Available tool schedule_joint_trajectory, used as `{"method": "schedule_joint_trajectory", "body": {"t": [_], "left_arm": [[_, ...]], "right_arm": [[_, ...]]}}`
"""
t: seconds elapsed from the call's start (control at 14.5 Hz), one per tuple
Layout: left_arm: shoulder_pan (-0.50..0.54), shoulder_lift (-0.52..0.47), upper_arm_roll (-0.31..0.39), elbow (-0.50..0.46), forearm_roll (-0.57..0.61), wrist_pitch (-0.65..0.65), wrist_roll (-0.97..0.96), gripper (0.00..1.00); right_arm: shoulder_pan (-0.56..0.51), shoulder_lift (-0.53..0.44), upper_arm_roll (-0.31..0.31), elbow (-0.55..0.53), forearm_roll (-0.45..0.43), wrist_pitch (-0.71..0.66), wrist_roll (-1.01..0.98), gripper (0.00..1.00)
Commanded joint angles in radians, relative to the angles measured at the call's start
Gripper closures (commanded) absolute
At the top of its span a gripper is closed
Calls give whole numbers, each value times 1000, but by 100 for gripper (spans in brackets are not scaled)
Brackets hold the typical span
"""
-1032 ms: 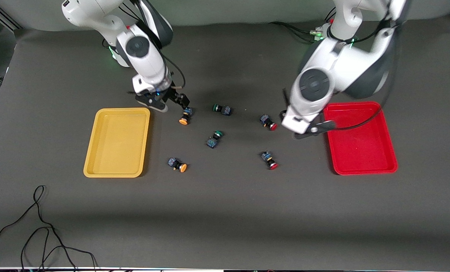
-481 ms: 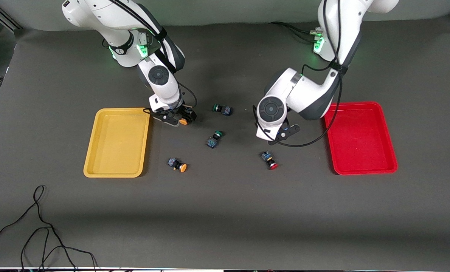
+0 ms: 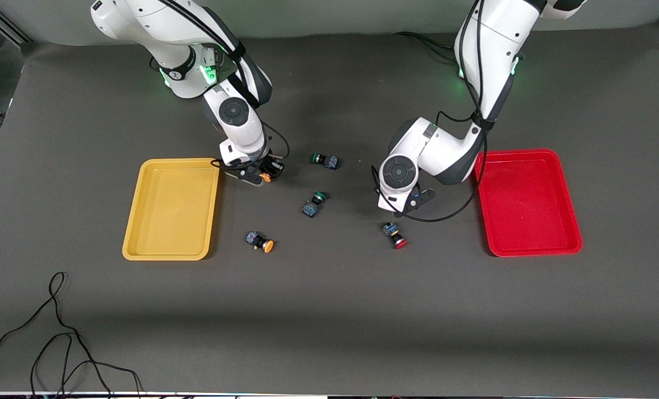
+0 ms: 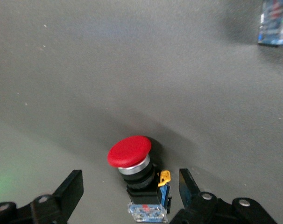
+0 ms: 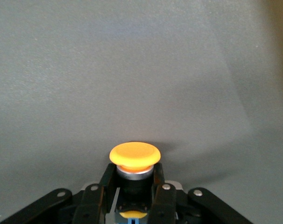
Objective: Place red and yellow buttons in trays
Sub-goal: 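Carry the yellow button into the yellow tray while the left gripper carries red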
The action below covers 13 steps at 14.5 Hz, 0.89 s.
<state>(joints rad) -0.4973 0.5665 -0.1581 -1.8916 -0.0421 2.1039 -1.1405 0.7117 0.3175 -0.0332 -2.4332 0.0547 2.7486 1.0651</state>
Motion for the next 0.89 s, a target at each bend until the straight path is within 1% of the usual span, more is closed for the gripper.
{"method": "schedule_joint_trajectory", "body": {"t": [0.0,0.07,0.14,0.21,0.28,0.41,0.48,0.55,0.62,0.69,0.76,0.83], "left_arm": [[-13,1,8,-27,-50,42,-16,34],[-15,-2,8,-38,-54,59,-18,54],[-17,-8,8,-46,-56,62,-18,82],[-18,-10,8,-46,-58,62,-18,100],[-18,-14,8,-44,-58,58,-18,100],[-11,-48,8,-35,-58,19,-16,100],[-4,-77,9,-18,-58,-43,-5,100],[2,-100,15,17,-55,-123,1,100],[22,-123,15,47,-41,-203,7,100],[54,-147,17,75,-39,-275,43,100],[95,-175,17,84,-39,-335,124,100],[138,-212,18,74,-36,-369,216,100]], "right_arm": [[8,-50,-7,43,-16,-79,-13,86],[8,-87,-8,74,-16,-157,-34,86],[3,-130,-10,116,-18,-264,-63,86],[-1,-162,-14,164,-16,-368,-121,86],[-1,-190,-48,218,-18,-467,-199,86],[-3,-210,-102,336,-18,-631,-346,86],[-3,-212,-141,383,-18,-691,-419,86],[-1,-215,-192,408,-18,-720,-497,86],[-3,-230,-239,410,-18,-722,-575,86],[-3,-233,-307,408,-18,-724,-670,86],[-3,-230,-389,408,-15,-724,-789,86],[-3,-221,-466,408,-9,-722,-897,86]]}}
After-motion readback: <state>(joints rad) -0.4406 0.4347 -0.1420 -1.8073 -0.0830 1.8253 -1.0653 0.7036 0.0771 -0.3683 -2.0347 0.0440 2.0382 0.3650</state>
